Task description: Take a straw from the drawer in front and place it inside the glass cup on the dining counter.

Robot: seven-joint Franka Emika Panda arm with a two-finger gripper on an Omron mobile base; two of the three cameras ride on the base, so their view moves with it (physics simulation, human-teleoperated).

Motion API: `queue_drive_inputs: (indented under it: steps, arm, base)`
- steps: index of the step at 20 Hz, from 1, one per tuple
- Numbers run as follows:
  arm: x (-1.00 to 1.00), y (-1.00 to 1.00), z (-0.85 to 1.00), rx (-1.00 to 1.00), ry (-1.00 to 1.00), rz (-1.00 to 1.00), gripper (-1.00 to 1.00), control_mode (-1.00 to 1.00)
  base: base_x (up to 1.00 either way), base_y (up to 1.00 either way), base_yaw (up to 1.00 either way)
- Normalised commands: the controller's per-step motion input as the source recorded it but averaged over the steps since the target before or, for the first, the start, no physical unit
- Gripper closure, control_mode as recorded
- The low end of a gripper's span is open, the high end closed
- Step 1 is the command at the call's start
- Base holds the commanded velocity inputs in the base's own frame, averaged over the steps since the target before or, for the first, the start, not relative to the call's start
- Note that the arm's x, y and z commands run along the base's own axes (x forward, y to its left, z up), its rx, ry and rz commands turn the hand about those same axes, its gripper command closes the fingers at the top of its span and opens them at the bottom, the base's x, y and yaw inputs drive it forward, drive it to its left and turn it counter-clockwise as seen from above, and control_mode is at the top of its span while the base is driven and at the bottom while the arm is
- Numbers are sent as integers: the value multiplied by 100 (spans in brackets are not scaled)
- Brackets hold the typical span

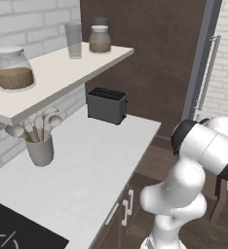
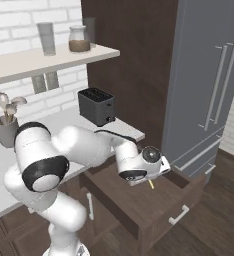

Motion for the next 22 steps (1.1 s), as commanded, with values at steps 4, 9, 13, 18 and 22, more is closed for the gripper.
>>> queue_drive_inputs:
  steps: [4,9,13,18,22]
  arm:
    - [-41,6,98,0,0,0,100,-100]
    - [-29,0,99,0,1,0,100,-100]
    - [-20,10,53,0,3,0,100,-100]
    - [-16,10,0,0,0,0,100,-100]
    - [-29,5,0,0,-1,0,100,-100]
  base:
    - [0,0,0]
    - [0,0,0]
    - [0,0,0]
    - [0,0,0]
    - [0,0,0]
